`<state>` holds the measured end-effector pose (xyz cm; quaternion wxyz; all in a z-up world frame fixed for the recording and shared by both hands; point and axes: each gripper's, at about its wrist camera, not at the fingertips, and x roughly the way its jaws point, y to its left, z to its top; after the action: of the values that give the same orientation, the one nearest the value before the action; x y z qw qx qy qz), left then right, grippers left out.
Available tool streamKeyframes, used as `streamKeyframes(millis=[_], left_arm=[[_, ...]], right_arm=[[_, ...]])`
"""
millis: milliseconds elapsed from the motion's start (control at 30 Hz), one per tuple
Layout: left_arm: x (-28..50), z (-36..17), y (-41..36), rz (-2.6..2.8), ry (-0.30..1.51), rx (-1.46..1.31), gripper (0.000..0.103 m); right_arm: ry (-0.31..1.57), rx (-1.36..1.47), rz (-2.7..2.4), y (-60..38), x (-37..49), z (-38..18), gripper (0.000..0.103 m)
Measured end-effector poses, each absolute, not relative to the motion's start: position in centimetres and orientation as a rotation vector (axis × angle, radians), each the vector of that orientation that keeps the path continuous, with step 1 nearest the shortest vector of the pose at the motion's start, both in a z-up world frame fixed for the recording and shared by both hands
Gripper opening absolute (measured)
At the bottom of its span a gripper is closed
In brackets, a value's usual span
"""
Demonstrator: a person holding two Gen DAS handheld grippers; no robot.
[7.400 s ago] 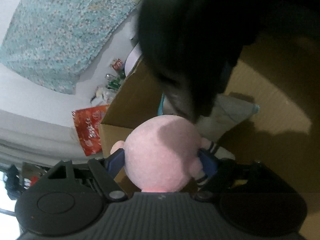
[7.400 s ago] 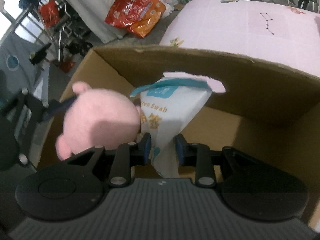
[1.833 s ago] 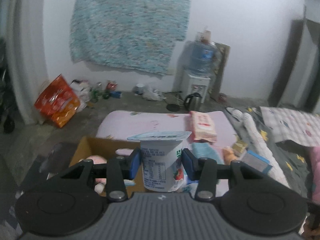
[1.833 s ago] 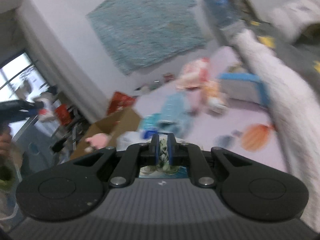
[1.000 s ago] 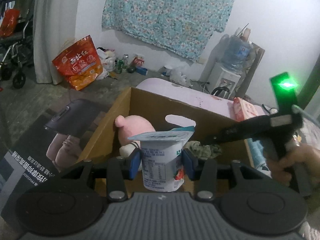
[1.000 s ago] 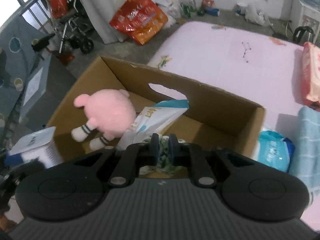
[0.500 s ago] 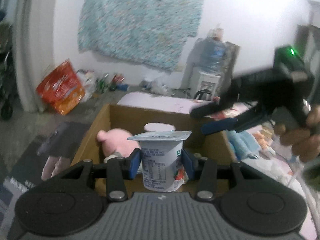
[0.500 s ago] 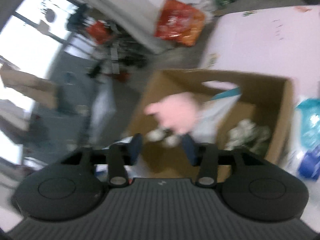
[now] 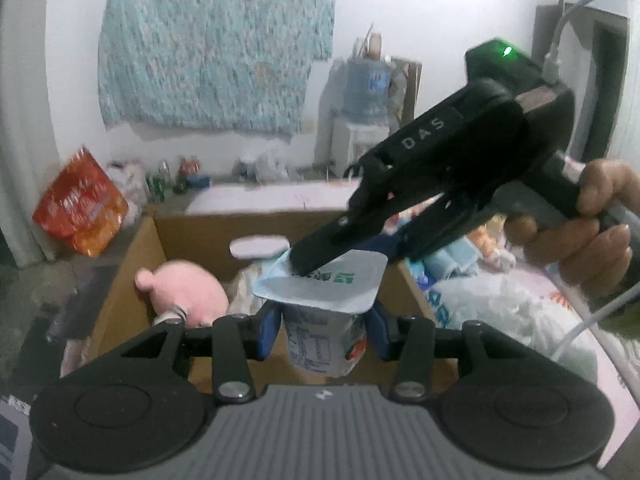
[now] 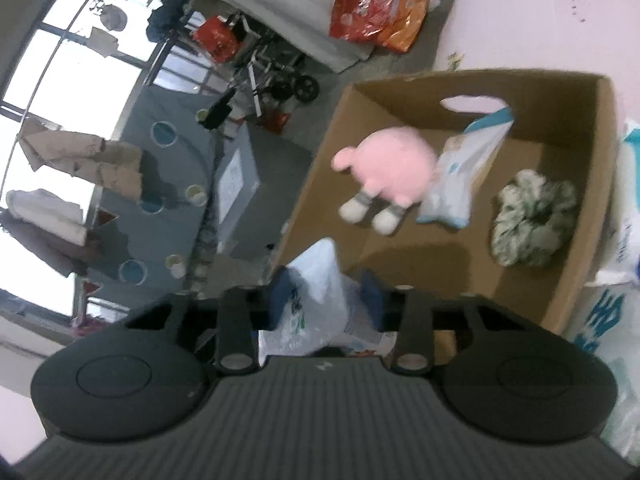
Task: Organize soft objects
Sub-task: 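Carry the yogurt cup in the left tool and scrunchie in the right tool to the box, then open the left tool over the box while the right tool drops the scrunchie inside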
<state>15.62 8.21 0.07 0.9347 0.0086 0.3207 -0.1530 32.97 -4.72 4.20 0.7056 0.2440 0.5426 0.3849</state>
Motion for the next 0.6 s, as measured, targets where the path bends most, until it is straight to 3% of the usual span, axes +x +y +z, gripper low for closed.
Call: streamKeyframes(millis=[133,433,533,600], left_arm=[[17.7,-1.6,8.4,-0.314,0.752,-0.001,0.048],[22.7,-5.3,8.2,-0.266,0.952,-0.021,0.047],[23.1,-6.3,7.7,-0.273,0.983,0.005,0.053],[23.1,-6.5,7.2,-0.274,0.992,0.031,0.063]], right_arm=[[1.215,0.464,0.814,-4.4,34.0,3.0,0.015],[1.266,0.286,0.722,-2.5,37.2,-0.8,0.014],[1.266,0.210,0.688,-2.1,37.9,-1.9,0.013],[1.254,0.171,0.679,-1.8,38.0,-2.4,0.013]])
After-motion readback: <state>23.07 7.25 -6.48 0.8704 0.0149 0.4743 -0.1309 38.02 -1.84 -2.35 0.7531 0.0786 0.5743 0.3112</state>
